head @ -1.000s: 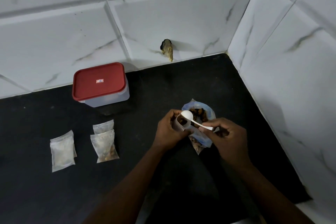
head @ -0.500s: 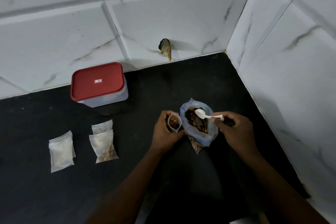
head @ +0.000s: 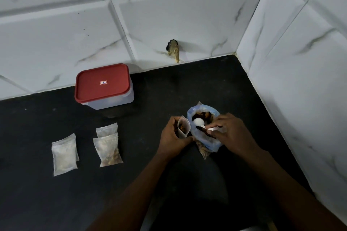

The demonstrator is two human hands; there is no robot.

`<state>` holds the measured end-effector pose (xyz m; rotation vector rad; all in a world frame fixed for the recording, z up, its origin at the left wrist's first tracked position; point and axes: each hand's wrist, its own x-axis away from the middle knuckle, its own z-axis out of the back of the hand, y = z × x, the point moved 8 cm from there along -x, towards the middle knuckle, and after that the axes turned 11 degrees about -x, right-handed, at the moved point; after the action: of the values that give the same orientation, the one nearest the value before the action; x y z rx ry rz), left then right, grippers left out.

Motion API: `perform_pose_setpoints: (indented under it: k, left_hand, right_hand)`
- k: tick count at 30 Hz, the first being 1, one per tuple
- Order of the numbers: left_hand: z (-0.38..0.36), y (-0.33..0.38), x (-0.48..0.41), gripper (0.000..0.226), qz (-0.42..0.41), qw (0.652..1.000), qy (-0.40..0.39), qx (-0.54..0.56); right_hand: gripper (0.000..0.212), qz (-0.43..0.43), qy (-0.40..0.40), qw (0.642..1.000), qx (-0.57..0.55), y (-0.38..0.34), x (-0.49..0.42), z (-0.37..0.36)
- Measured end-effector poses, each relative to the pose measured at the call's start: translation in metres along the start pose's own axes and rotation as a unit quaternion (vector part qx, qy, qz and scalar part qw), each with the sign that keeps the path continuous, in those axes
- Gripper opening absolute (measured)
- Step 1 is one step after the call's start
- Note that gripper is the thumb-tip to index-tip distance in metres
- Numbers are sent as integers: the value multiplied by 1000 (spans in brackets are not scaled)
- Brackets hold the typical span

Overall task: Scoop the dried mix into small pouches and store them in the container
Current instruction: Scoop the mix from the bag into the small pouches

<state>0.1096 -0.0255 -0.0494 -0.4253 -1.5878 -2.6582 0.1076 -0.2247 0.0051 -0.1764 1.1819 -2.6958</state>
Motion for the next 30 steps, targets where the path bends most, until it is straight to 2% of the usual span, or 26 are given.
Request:
perform_pose_setpoints:
  k: [2,7,14,22,26,30]
  left_hand:
    - [0,-1,0,58,-1,1000,0,0]
    - [-2,-4,-1,58,3,1000,-10,-8]
    - [-3,-4,-1,56,-2,999,-13,-42]
    - [-8,-7,-2,54,1,998,-32,-56]
    - [-9,-8,-4,56,1,997,-39,-73]
    - [-8,-8,-5,55,9,996,-50,-77]
  right_hand:
    - [17,-7,4,1000,-20,3,3,12]
    - [18,-1,107,993,-57,5,4,38]
    - [17,-40,104,992,-55,6,11,8]
    - [16,-159,91,978,-104,13,13,-1]
    - [18,-168,105,974,-114,11,9,-10]
    - [14,-213,71,963,-148,17,8,-19]
